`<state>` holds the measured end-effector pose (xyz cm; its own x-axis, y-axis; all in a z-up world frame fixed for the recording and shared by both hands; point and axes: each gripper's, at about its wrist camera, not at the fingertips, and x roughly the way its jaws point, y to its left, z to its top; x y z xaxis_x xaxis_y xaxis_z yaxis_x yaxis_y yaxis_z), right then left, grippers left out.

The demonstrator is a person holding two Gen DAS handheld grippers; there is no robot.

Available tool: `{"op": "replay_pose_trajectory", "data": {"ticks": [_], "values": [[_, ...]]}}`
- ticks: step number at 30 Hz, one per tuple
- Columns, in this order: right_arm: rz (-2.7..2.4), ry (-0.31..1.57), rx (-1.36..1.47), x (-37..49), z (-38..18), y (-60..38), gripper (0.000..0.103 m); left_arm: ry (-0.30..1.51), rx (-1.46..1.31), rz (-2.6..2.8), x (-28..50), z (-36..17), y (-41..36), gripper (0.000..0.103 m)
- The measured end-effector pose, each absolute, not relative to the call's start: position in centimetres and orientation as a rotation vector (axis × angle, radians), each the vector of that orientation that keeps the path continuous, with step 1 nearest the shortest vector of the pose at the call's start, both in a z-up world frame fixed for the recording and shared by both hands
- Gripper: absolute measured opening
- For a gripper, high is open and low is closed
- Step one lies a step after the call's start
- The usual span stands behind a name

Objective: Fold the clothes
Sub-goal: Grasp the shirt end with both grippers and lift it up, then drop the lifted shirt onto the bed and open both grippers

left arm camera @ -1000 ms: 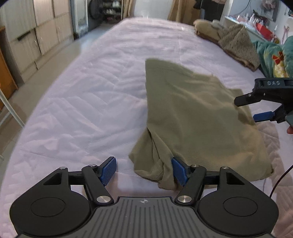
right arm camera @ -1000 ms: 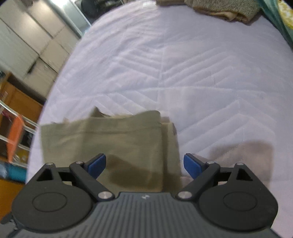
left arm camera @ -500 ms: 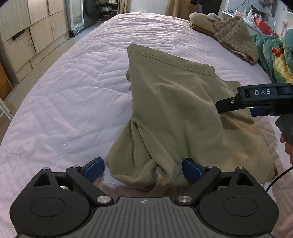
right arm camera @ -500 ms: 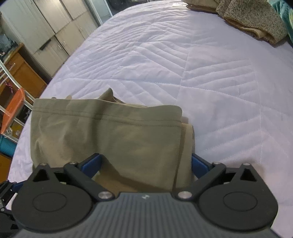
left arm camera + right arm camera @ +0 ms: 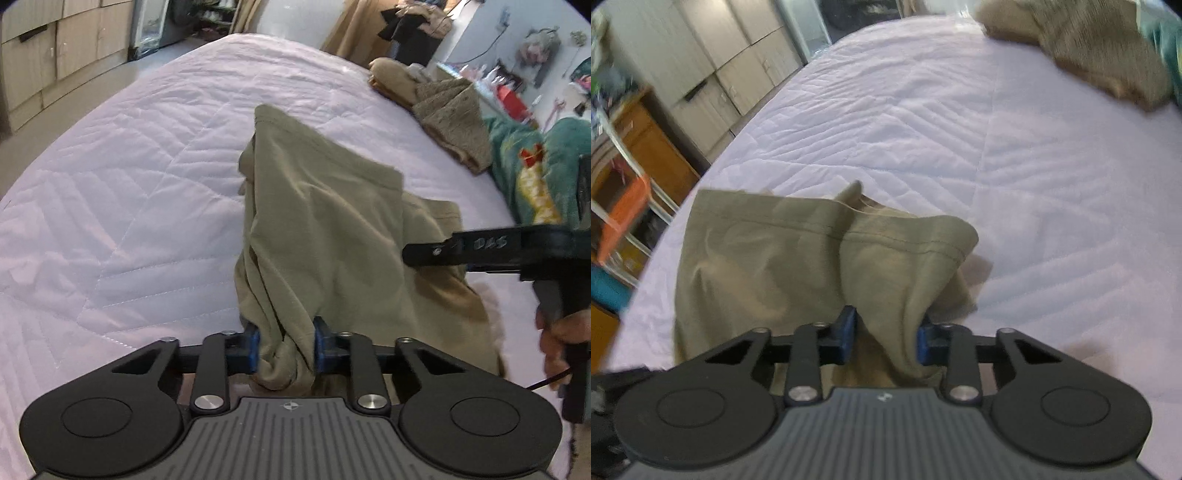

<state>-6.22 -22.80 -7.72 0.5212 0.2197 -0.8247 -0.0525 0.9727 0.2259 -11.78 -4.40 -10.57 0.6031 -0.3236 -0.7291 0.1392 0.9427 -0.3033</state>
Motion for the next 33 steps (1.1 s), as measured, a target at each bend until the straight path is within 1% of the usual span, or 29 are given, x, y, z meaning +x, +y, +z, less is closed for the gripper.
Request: {"op": "replay_pose_trajectory", "data": {"ticks": [2,6,13,15,18,22,23,24,25,26,29,31,32,33], "values": [[0.151,0.98,0.112,-6.7,-7.0,-21.6,0.026,0.857,-0.223,-0.283,-12.1,-10.1,-4.4,0.022],[0.162,0.902,0.143,-6.9,-5.3,-21.1,0.023,0.782,-0.199,-0.246,-12.2,-8.4,-3.6,0.022],[0.213,0.714,0.12,-4.2,-1.5,-17.5,0.023,0.636,-0.135,-0.125,-9.6,-4.8,-0.8,0.022],[0.231,0.7,0.134,-2.1,-1.1,-16.3,0.023,0.624,-0.145,-0.081,-8.1,-4.4,0.6,0.022],[0.243,0.712,0.177,1.1,-1.9,-14.9,0.023,0.653,-0.169,-0.036,-5.6,-4.7,2.6,0.022],[0.22,0.789,0.19,4.5,-5.8,-13.3,0.023,0.735,-0.159,-0.004,-2.0,-7.2,4.1,0.022],[0.199,0.825,0.167,5.2,-7.2,-12.9,0.025,0.759,-0.154,-0.002,-1.3,-8.0,4.2,0.023],[0.18,0.86,0.148,5.9,-8.6,-12.5,0.027,0.781,-0.155,0.0,-0.6,-8.8,4.4,0.029],[0.171,0.882,0.159,6.3,-9.6,-12.6,0.029,0.802,-0.155,0.001,0.0,-9.5,4.6,0.031],[0.17,0.881,0.197,6.4,-10.2,-13.1,0.032,0.819,-0.157,0.002,0.4,-9.8,4.7,0.035],[0.185,0.896,0.247,6.7,-10.8,-13.8,0.033,0.856,-0.168,0.002,1.5,-9.7,5.1,0.036],[0.205,0.913,0.254,6.9,-10.8,-14.1,0.036,0.883,-0.184,0.018,1.6,-9.9,5.7,0.04],[0.217,0.927,0.259,7.0,-10.7,-14.3,0.038,0.897,-0.193,0.028,1.5,-10.0,6.1,0.049],[0.228,0.943,0.264,7.1,-10.6,-14.5,0.042,0.912,-0.201,0.038,1.5,-10.1,6.5,0.063]]}}
